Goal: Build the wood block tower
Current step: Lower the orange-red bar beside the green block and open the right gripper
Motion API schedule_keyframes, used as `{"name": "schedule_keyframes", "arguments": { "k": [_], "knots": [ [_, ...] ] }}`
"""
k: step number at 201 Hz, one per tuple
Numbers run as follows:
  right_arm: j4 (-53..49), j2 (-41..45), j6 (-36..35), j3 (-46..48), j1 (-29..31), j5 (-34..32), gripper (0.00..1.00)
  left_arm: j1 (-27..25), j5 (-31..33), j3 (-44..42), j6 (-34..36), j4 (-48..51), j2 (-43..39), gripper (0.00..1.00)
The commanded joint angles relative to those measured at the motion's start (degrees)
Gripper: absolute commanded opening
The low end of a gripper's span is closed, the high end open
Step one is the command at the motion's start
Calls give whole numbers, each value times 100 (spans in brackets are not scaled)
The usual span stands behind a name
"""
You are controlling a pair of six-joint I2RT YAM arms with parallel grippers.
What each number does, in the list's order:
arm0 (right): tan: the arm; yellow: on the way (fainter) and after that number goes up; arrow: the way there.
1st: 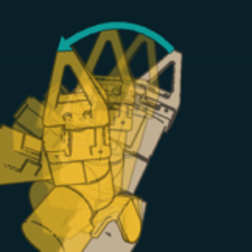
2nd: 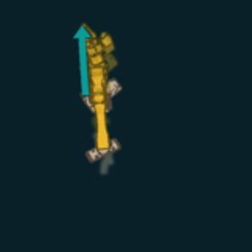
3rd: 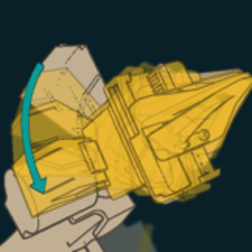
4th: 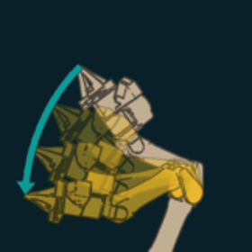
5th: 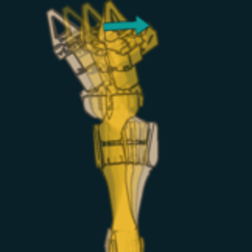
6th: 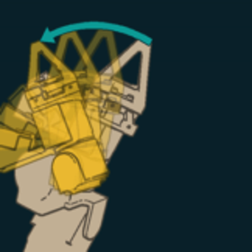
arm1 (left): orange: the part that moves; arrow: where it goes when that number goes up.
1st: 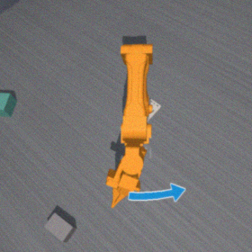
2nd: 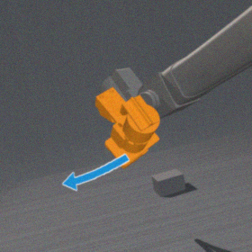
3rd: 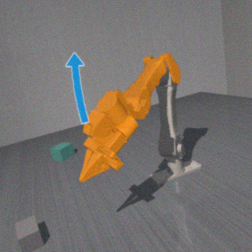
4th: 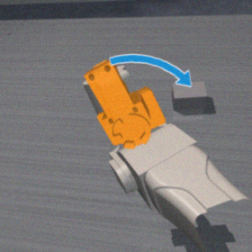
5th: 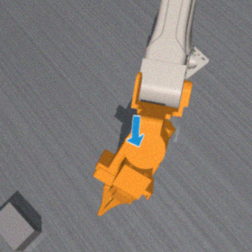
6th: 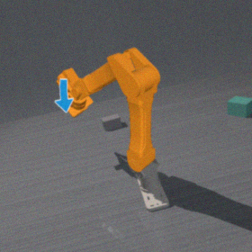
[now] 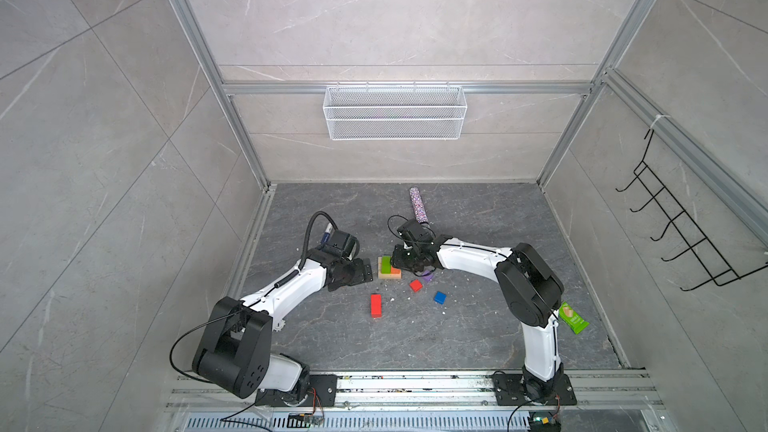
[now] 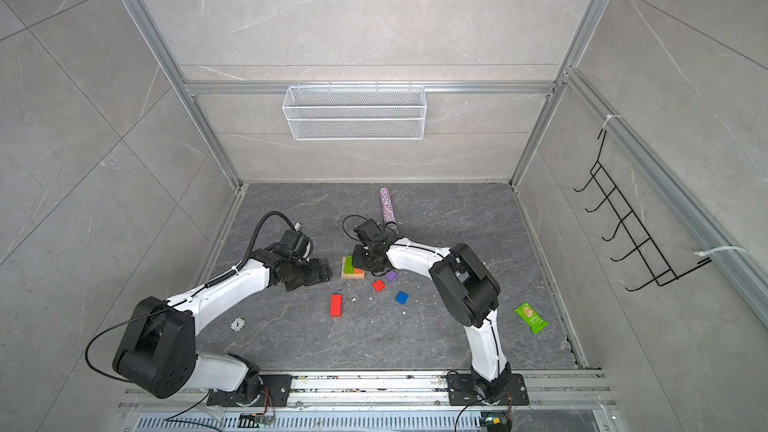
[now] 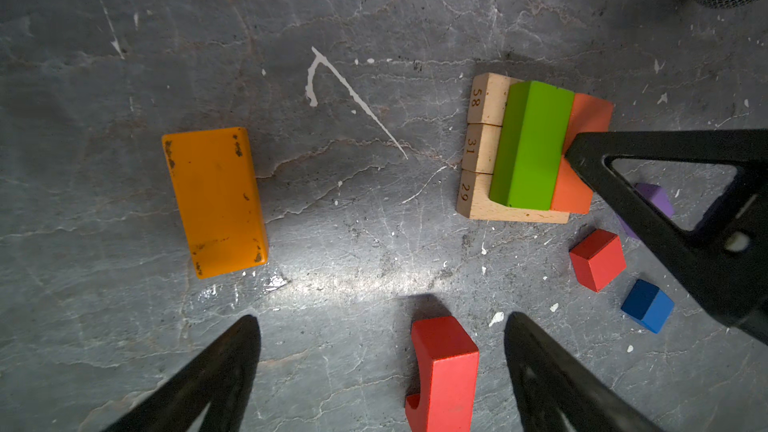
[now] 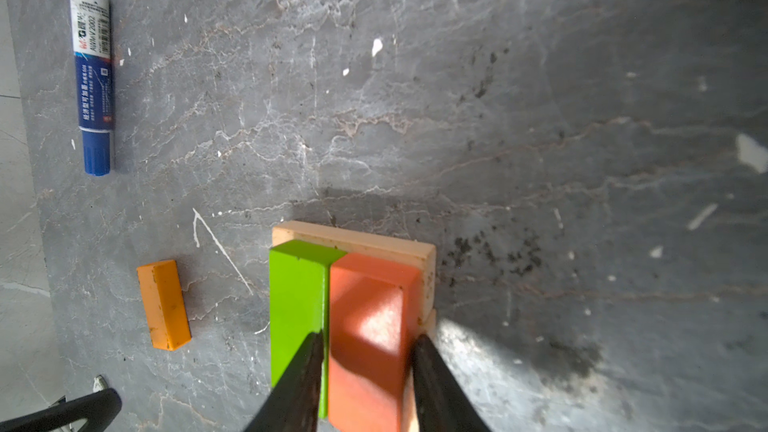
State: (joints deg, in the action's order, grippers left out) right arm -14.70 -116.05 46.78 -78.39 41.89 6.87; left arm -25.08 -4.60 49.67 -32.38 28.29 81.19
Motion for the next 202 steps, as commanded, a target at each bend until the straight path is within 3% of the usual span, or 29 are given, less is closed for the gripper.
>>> {"name": "schedule_keyframes", "arguments": {
  "k": [1, 83, 202],
  "knots": [
    [-147, 24, -3, -160, 39, -88, 13, 25, 4, -15, 102, 38, -77, 94],
    [-398, 271, -344, -185, 50, -376, 17, 30, -54, 117, 142, 9, 72, 93],
    [-42, 119, -591, -244, 55, 60, 23, 30, -18, 114, 144, 63, 55, 93]
  ]
}}
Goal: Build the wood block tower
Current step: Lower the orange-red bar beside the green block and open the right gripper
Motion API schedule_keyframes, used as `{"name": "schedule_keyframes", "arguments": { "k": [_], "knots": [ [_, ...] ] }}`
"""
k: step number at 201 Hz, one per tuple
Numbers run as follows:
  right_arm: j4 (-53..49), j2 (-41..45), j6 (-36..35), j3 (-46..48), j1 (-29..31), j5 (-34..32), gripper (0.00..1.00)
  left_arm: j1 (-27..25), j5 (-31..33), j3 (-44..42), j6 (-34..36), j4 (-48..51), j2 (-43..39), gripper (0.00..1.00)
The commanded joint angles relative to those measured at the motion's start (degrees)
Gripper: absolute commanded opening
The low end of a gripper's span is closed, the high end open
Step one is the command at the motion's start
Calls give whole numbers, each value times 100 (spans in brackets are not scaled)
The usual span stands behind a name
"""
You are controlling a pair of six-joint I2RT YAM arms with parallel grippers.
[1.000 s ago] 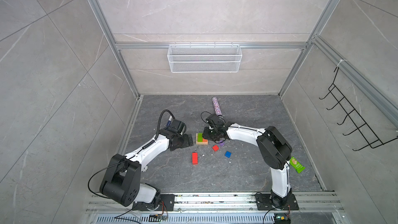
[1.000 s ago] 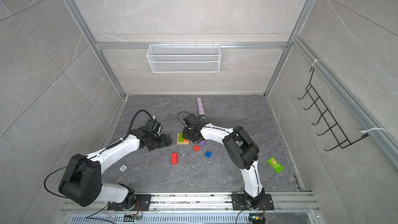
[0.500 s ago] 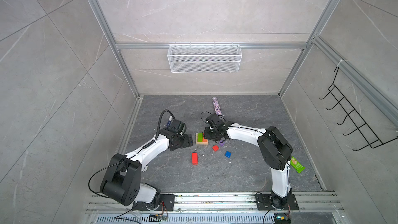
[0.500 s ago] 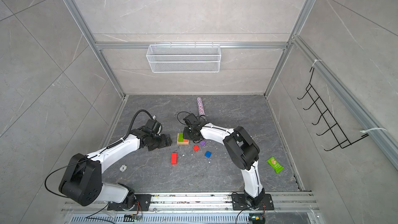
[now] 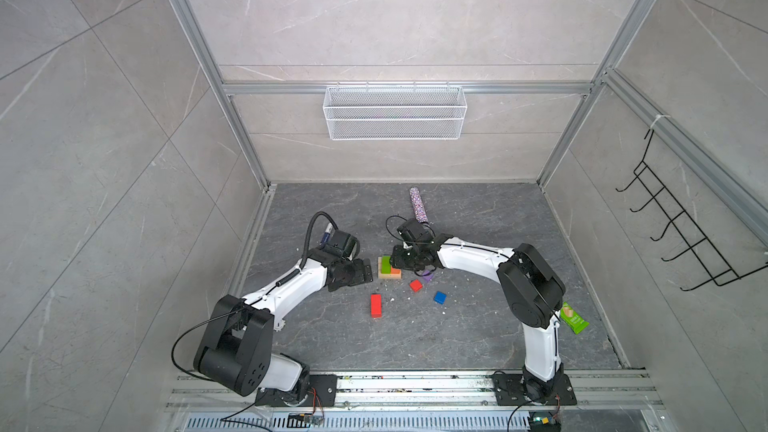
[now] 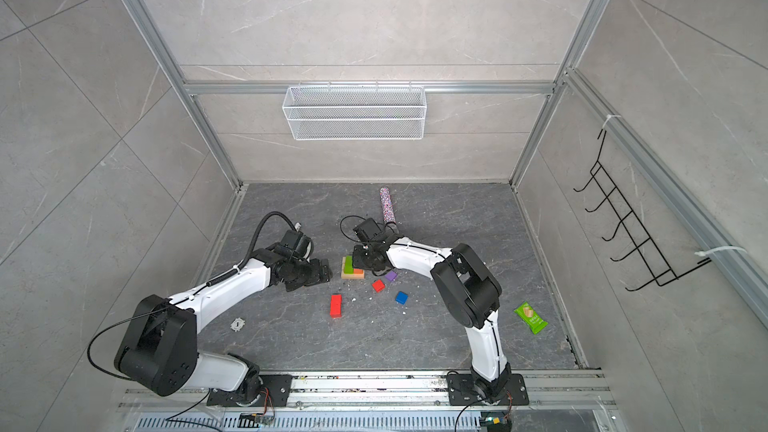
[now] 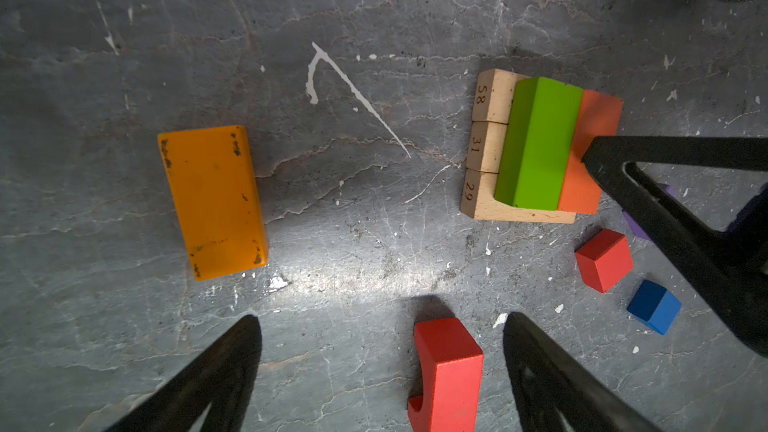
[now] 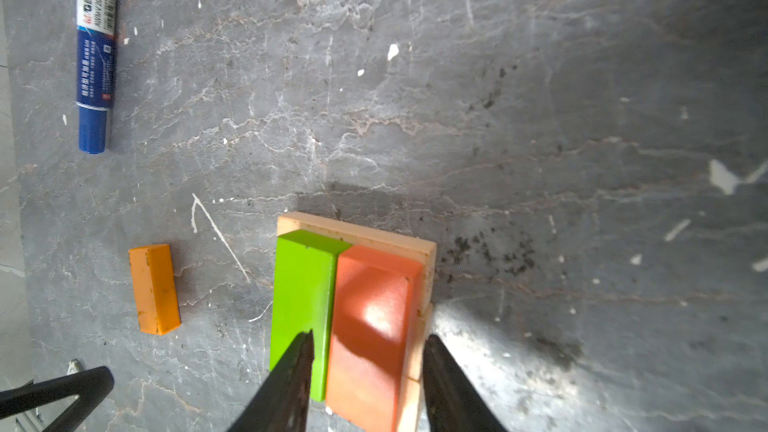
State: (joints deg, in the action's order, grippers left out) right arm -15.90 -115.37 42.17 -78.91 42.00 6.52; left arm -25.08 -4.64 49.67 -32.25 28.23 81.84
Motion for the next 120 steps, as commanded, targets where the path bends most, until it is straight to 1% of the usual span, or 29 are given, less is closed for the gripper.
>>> {"name": "schedule_keyframes", "arguments": {
  "k": [1, 71, 120],
  "knots": [
    [78, 46, -130, -197, 40, 95, 23, 30, -16, 118, 136, 69, -11, 93],
    [11, -95, -144, -309, 42, 144, 23, 29, -19, 147, 160, 122, 20, 93],
    [-30, 16, -146, -270, 30, -12, 23, 30, 11, 146, 159, 129, 33, 92]
  ]
}}
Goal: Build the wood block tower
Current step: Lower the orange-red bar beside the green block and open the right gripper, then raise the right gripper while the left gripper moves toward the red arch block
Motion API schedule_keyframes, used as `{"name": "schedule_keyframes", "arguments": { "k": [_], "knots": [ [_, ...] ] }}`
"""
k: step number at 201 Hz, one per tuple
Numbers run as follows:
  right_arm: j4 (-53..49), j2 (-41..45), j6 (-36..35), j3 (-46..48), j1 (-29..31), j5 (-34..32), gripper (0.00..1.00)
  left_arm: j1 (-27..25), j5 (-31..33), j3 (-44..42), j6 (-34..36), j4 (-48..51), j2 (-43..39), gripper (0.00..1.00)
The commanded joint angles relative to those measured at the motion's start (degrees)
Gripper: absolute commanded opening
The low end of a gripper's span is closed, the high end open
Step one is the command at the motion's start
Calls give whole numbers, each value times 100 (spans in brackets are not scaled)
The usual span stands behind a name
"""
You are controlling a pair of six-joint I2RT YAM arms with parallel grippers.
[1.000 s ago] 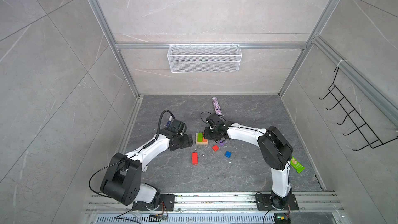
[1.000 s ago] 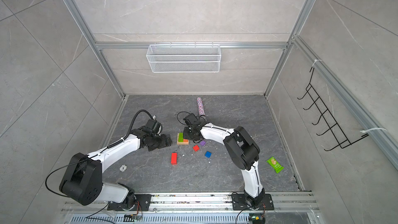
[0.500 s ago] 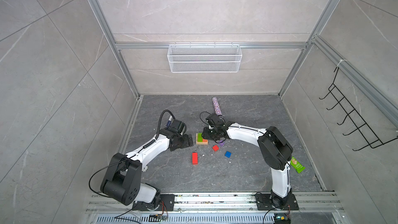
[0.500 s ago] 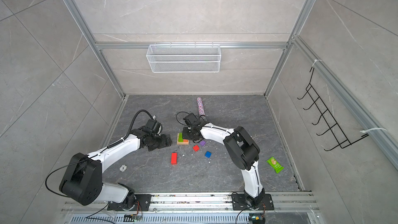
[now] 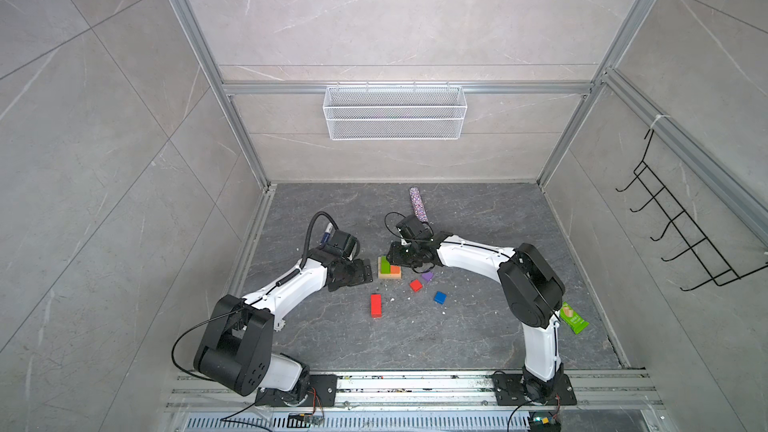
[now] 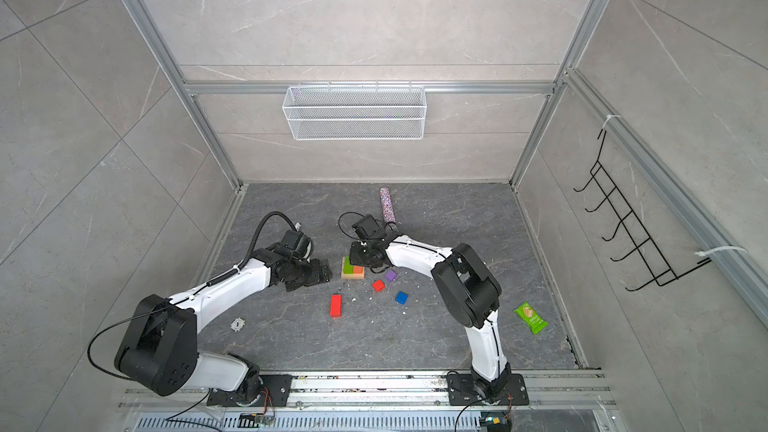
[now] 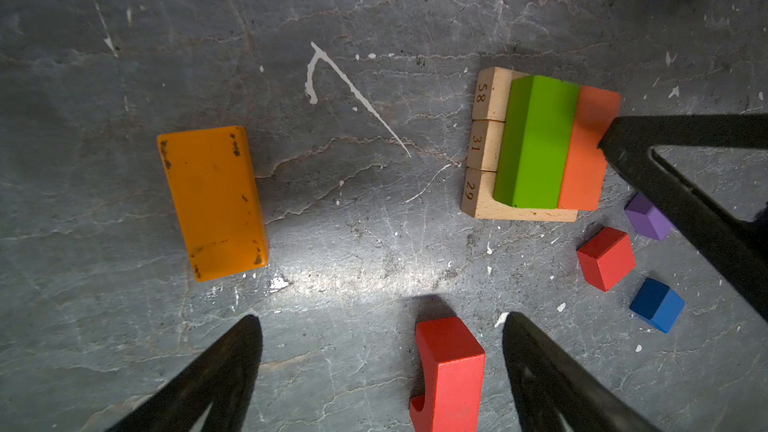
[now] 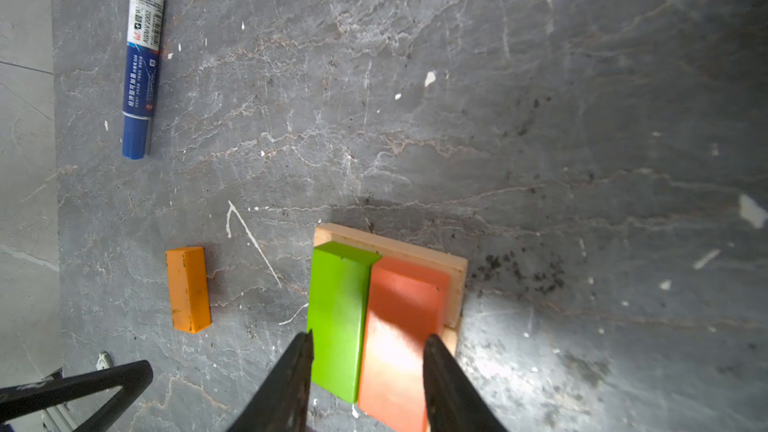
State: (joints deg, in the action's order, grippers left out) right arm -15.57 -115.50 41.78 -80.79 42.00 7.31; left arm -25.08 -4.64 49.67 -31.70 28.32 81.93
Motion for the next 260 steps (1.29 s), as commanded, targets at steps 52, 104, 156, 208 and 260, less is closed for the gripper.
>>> {"name": "schedule_keyframes", "arguments": {
  "k": [52, 104, 156, 208, 260],
  "knots": [
    [-196, 440, -283, -15, 29, -245, 23, 48, 250, 278, 131, 383, 7, 93],
    [-432, 1020, -704, 214, 28, -347, 37, 58, 344, 278, 101, 530, -2, 91],
    [-559, 1482, -1063, 591, 28, -395, 80, 56, -39, 146, -116, 478, -49, 88],
    [-447, 2030, -1206, 1145, 20, -580, 91, -112, -641, -436, -465, 367, -494, 89],
    [-368, 2682, -1252, 1712, 10, -876, 93, -604, -1096, -987, -1016, 17, -820, 89]
  ]
}}
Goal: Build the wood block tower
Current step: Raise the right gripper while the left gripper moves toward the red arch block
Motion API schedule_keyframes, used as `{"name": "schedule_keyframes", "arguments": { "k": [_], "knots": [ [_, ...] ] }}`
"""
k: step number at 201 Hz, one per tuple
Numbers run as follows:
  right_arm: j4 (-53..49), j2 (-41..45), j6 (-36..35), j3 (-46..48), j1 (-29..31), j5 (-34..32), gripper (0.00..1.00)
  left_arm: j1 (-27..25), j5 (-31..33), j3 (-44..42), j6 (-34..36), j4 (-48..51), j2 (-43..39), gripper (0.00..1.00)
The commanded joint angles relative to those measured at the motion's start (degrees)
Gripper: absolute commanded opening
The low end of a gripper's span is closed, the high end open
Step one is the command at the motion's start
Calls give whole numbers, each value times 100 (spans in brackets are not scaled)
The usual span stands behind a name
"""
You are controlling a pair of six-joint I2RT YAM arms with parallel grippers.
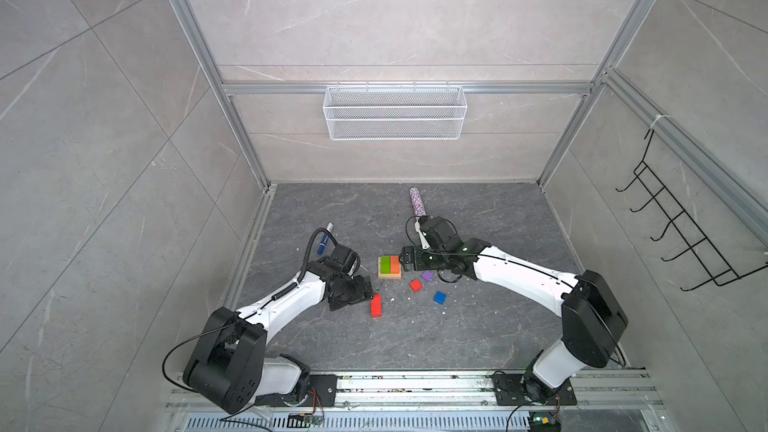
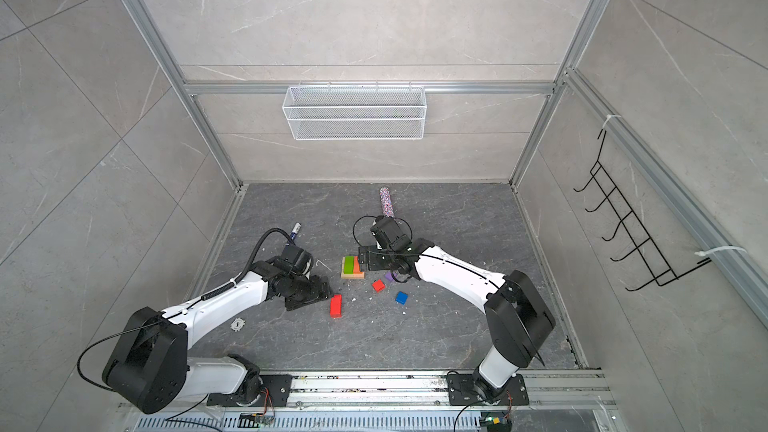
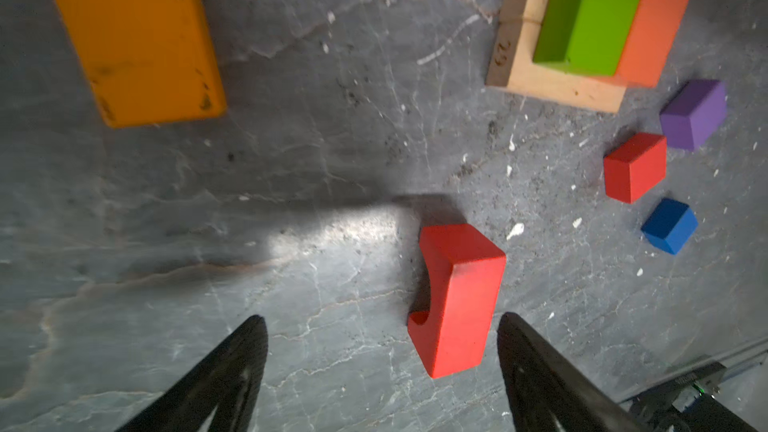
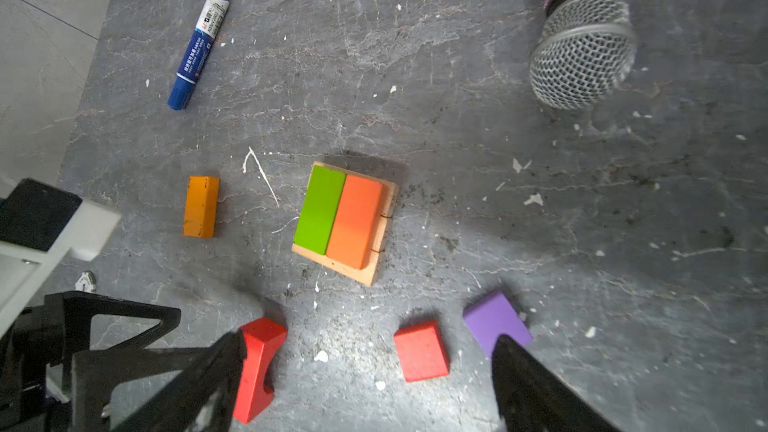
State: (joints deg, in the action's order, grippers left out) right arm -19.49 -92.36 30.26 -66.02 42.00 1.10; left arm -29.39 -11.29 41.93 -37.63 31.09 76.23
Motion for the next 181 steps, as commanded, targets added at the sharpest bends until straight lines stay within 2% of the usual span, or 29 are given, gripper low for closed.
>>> {"name": "schedule_keyframes", "arguments": {
  "k": [1, 75, 98, 152, 181],
  "knots": [
    [28, 376, -100, 241, 10, -262, 93, -178, -447, -226, -444, -270, -258, 89],
    [131, 631, -10, 447, 11, -437, 92, -671, -690, -887, -1151, -1102, -683, 91],
    [142, 673, 22, 458, 9, -452, 92, -841, -768, -945, -1359, -1500, -544, 91],
    [55, 816, 28, 487, 12, -542, 91, -1202, -613, -802, -1553, -1729, -161, 91],
    [-28, 834, 32, 433, 1, -554, 91, -1559, -354, -826, -1967, -2027, -101, 91]
  ]
}}
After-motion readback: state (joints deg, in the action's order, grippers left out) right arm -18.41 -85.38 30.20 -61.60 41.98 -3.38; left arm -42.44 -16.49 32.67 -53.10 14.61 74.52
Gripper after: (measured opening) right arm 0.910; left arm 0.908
